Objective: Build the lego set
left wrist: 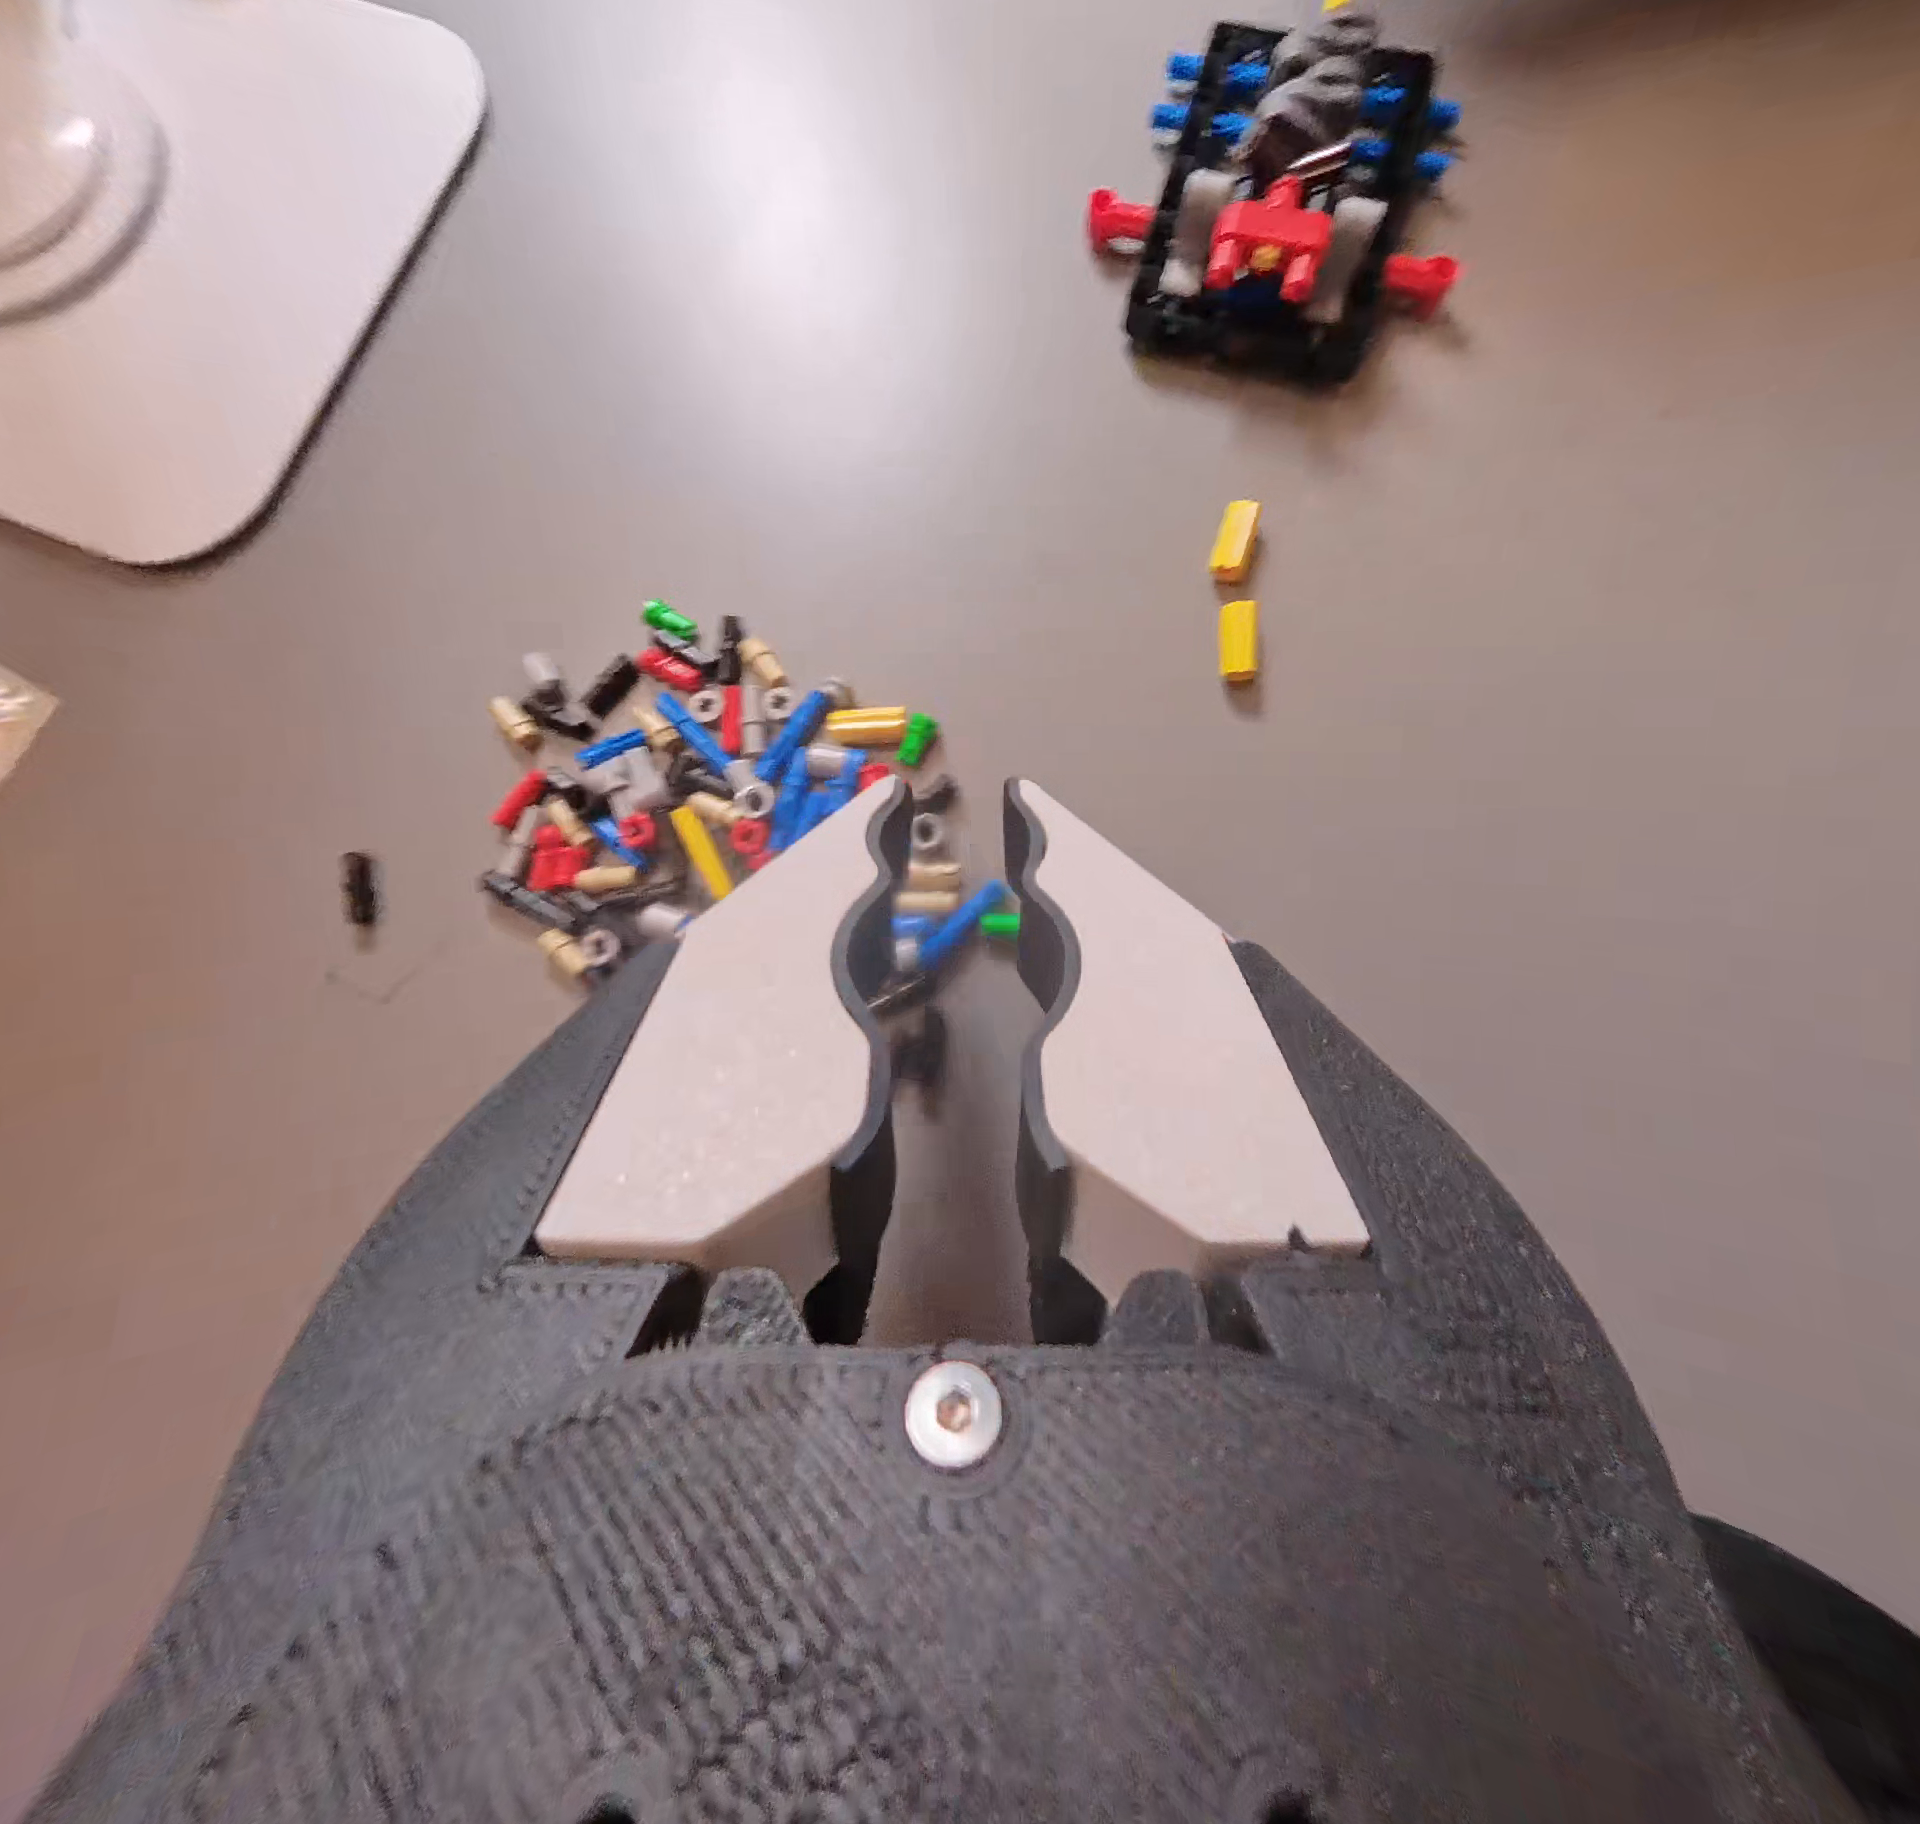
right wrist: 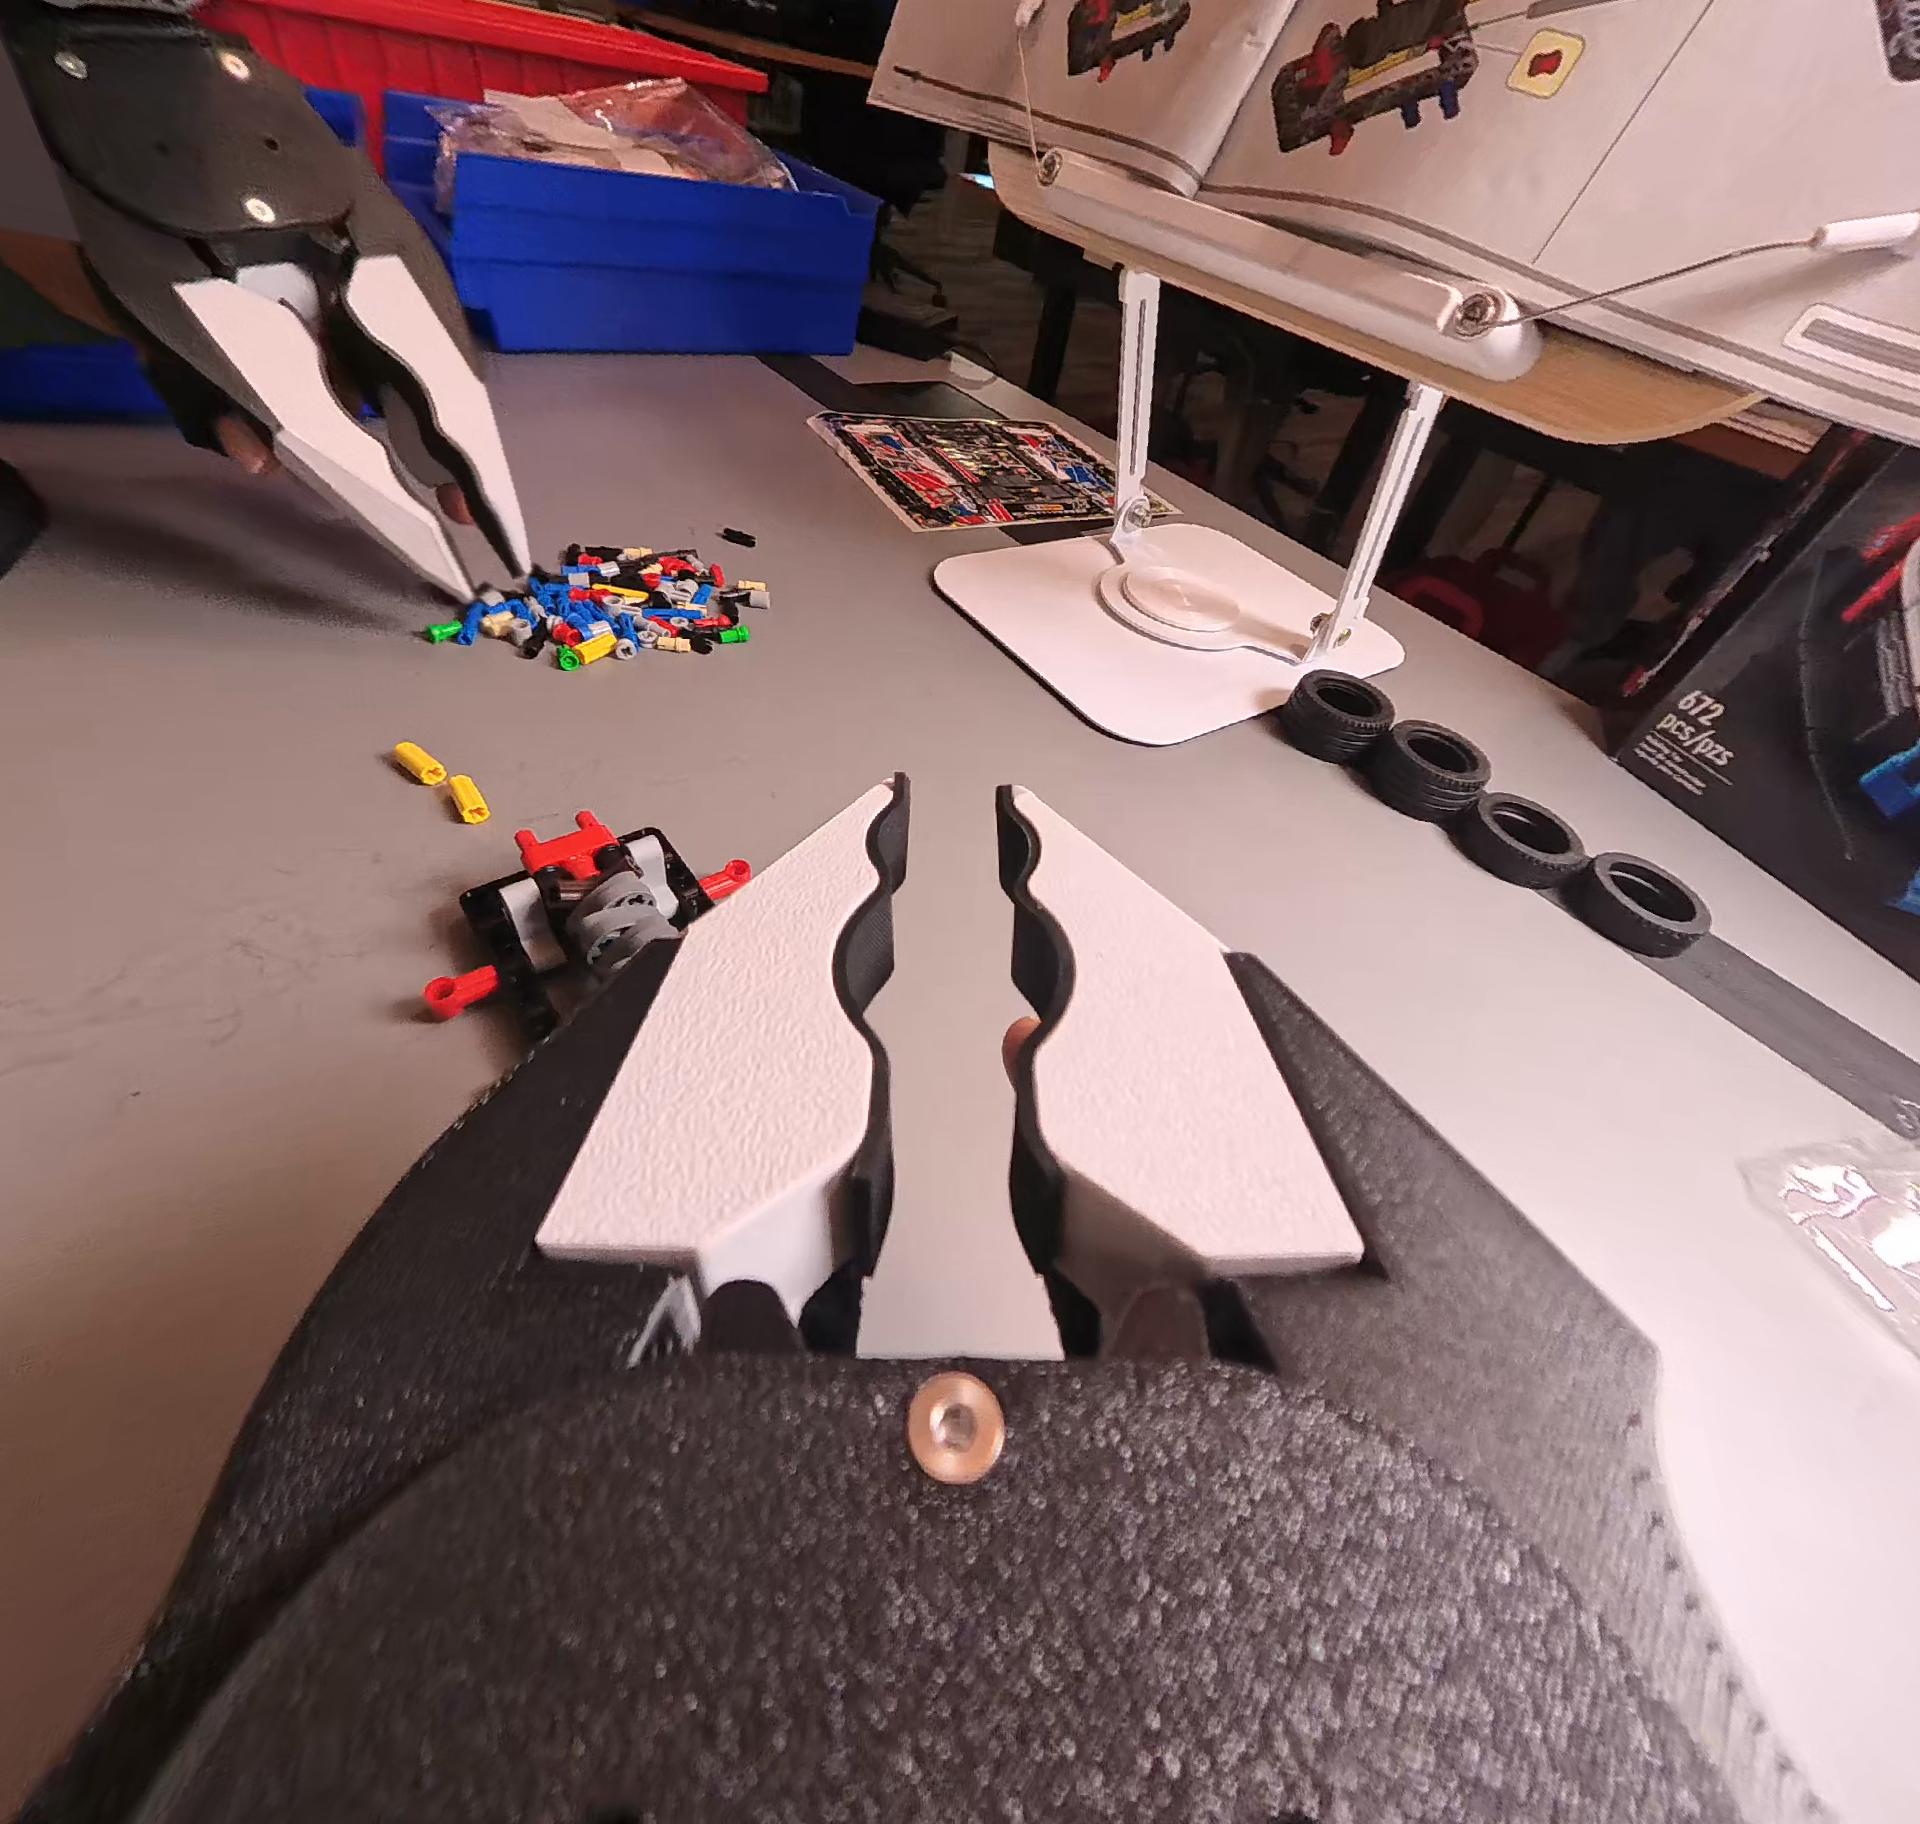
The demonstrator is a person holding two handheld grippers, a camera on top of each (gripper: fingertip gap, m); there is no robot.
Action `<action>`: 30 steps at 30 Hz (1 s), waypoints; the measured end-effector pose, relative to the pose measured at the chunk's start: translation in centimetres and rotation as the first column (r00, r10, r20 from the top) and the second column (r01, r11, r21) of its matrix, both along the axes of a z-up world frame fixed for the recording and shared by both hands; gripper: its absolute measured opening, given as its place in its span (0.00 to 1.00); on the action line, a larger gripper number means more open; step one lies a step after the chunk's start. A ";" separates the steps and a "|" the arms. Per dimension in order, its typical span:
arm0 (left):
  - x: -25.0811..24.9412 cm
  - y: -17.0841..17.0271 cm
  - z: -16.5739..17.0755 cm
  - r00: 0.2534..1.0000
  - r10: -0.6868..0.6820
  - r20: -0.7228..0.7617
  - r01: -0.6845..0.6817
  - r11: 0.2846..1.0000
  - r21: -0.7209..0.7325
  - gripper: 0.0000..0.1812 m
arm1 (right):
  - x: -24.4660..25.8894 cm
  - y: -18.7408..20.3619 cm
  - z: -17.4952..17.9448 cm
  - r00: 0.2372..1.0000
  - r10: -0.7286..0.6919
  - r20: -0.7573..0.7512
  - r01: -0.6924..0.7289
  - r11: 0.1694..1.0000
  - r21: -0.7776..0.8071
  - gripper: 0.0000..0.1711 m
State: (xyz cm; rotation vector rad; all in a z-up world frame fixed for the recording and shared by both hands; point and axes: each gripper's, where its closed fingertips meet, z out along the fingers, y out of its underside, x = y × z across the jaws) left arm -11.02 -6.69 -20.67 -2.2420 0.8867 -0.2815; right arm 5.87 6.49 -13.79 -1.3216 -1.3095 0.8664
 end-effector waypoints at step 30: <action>-7.2 3.2 0.8 0.935 0.333 0.118 -0.343 0.937 0.071 0.07 | -0.4 -1.0 -1.0 0.998 0.043 0.052 -0.044 0.999 0.024 0.09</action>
